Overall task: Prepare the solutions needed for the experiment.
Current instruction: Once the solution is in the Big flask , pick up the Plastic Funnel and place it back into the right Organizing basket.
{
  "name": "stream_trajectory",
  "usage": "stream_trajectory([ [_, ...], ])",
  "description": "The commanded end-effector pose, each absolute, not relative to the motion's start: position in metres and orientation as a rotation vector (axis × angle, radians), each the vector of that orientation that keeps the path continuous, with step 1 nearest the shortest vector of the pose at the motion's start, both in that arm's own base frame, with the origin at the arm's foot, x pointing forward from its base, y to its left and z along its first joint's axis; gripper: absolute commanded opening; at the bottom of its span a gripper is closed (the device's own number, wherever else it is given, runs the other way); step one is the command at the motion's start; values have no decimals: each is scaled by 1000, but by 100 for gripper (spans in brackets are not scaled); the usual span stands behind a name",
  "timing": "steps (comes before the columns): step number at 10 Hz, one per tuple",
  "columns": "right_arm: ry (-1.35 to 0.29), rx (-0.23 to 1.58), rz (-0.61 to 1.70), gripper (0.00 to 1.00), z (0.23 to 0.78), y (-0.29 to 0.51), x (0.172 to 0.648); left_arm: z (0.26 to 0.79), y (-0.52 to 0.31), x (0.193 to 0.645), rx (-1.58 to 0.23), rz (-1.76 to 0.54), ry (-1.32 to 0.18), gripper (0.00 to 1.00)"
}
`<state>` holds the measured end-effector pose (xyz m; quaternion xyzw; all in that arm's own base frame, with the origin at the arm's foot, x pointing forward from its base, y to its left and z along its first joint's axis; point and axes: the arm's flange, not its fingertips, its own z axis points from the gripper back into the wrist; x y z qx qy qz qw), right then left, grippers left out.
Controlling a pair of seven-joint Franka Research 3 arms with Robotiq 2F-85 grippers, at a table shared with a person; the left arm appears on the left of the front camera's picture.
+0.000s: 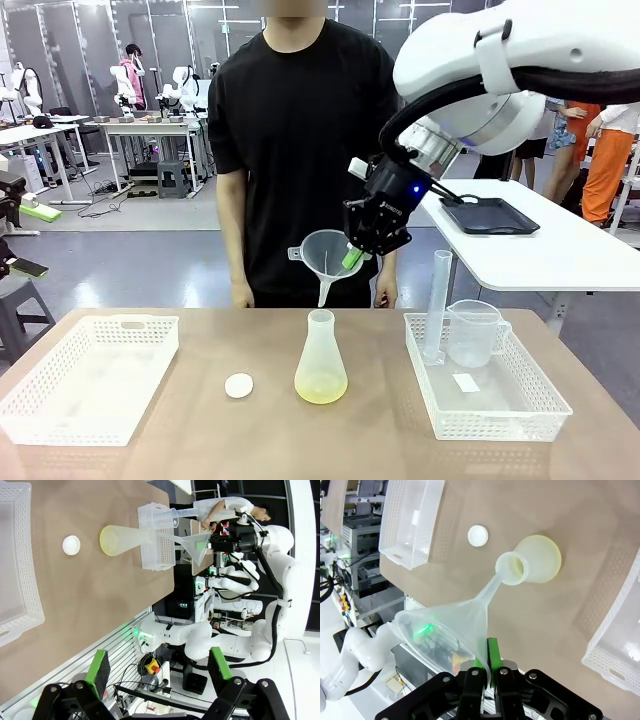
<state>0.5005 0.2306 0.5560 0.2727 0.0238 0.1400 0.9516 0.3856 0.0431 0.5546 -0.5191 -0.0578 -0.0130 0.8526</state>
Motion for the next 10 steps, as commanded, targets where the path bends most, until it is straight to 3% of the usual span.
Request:
stream_trajectory([
  [1,59,549,261,0,575,221,490,559,44,385,-1086,-20,-102,100],
  [5,47,559,241,0,608,189,455,559,44,385,-1086,-20,-102,100],
  [10,42,560,105,0,602,108,423,559,44,385,-1086,-20,-102,100],
])
